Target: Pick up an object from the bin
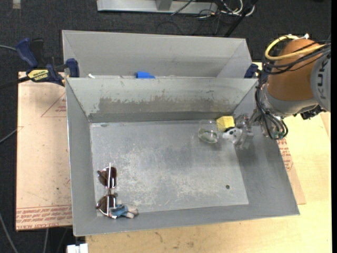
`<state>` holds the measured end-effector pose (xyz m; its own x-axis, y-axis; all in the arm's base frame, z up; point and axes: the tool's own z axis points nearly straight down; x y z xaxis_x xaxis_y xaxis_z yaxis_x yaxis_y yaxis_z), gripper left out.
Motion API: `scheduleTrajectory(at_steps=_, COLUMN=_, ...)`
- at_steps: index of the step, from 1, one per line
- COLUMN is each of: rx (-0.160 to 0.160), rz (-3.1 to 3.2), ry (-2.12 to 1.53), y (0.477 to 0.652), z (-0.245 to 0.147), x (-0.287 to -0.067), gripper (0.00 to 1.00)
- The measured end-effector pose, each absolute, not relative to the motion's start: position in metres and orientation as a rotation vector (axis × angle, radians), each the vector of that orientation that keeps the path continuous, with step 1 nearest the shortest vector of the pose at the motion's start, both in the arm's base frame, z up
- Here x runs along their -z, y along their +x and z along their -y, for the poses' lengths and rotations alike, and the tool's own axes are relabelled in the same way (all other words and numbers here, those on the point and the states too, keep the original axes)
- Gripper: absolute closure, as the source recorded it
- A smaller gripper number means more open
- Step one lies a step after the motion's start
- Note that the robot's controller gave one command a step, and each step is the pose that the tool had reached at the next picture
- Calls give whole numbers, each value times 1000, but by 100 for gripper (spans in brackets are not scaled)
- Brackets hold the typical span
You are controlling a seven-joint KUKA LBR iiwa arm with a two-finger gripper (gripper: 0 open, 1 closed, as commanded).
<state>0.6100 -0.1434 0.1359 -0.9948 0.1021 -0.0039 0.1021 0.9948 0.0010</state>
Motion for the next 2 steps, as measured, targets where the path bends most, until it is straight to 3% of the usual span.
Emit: scheduleTrajectory(at_steps=2, rx=-2, rz=-3136, ry=160, y=610, z=143, x=-153, gripper=100)
